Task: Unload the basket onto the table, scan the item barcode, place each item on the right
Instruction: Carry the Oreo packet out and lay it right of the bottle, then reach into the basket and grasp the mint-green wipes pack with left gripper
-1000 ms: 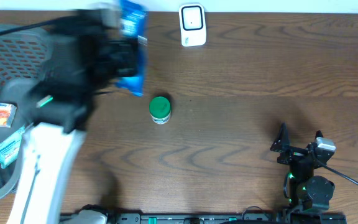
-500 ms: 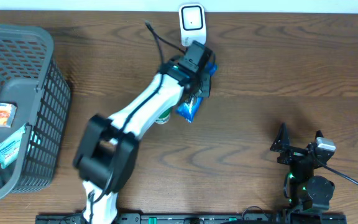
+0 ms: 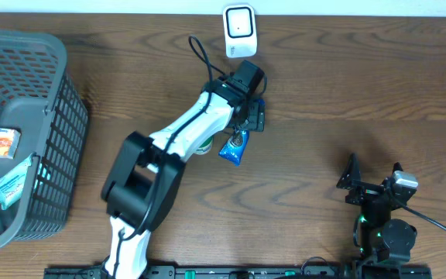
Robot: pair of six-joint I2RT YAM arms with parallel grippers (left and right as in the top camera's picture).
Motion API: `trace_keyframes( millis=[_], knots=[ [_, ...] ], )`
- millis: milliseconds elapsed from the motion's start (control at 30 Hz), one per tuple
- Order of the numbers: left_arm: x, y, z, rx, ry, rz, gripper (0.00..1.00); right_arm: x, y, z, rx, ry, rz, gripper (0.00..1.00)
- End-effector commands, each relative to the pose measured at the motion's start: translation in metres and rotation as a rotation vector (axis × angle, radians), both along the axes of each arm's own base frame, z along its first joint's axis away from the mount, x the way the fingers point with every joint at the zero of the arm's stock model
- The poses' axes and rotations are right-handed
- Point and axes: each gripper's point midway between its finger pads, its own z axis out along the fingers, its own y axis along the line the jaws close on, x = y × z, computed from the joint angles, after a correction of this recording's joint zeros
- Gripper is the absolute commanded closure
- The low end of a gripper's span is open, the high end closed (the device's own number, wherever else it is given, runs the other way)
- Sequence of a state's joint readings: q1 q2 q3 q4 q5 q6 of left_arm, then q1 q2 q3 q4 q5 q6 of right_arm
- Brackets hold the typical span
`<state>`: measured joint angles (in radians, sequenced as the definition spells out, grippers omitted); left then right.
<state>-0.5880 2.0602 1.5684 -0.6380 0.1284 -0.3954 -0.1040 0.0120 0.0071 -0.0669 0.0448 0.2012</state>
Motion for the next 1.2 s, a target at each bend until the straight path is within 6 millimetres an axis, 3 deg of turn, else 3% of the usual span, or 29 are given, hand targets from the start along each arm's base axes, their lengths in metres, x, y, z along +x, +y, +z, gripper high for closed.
trace_keyframes(
  millis=[0, 100, 167, 233, 300, 333, 433, 500, 533, 633, 767, 933, 1167],
  knots=[
    [0.016, -0.008, 0.100, -0.090, -0.220, -0.088, 0.15, 0.000, 0.000, 0.000, 0.006, -0.002, -0.003, 0.01],
    [0.015, 0.005, 0.158, -0.123, -0.349, -0.076, 0.42, 0.000, 0.000, 0.000, 0.006, -0.002, -0.003, 0.01],
    [0.013, 0.024, 0.199, -0.119, -0.453, -0.078, 0.54, 0.000, 0.000, 0.000, 0.006, -0.002, -0.003, 0.01],
    [0.010, 0.052, 0.239, -0.102, -0.554, -0.039, 0.68, 0.000, 0.000, 0.000, 0.006, -0.002, -0.003, 0.01],
    [0.004, 0.095, 0.283, -0.072, -0.661, 0.045, 0.73, 0.000, 0.000, 0.000, 0.006, -0.002, -0.003, 0.01],
    [-0.001, 0.119, 0.302, -0.053, -0.709, 0.101, 0.72, 0.000, 0.000, 0.000, 0.006, -0.002, -0.003, 0.01],
    [-0.022, 0.201, 0.348, 0.032, -0.828, 0.309, 0.15, 0.000, 0.000, 0.000, 0.006, -0.002, -0.003, 0.01],
    [-0.043, 0.257, 0.366, 0.103, -0.873, 0.457, 0.02, 0.000, 0.000, 0.000, 0.006, -0.002, -0.003, 0.01],
    [-0.054, 0.282, 0.371, 0.138, -0.881, 0.528, 0.00, 0.000, 0.000, 0.000, 0.006, -0.002, -0.003, 0.01],
    [-0.086, 0.350, 0.369, 0.203, -0.845, 0.786, 0.02, 0.000, 0.000, 0.000, 0.006, -0.002, -0.003, 0.01],
    [-0.116, 0.414, 0.333, 0.204, -0.696, 1.116, 0.02, 0.000, 0.000, 0.000, 0.006, -0.002, -0.003, 0.01],
    [-0.122, 0.444, 0.275, 0.217, -0.489, 1.227, 0.02, 0.000, 0.000, 0.000, 0.006, -0.002, -0.003, 0.01],
    [-0.139, 0.482, 0.186, 0.103, -0.229, 1.747, 0.02, 0.000, 0.000, 0.000, 0.006, -0.002, -0.003, 0.01]
  ],
)
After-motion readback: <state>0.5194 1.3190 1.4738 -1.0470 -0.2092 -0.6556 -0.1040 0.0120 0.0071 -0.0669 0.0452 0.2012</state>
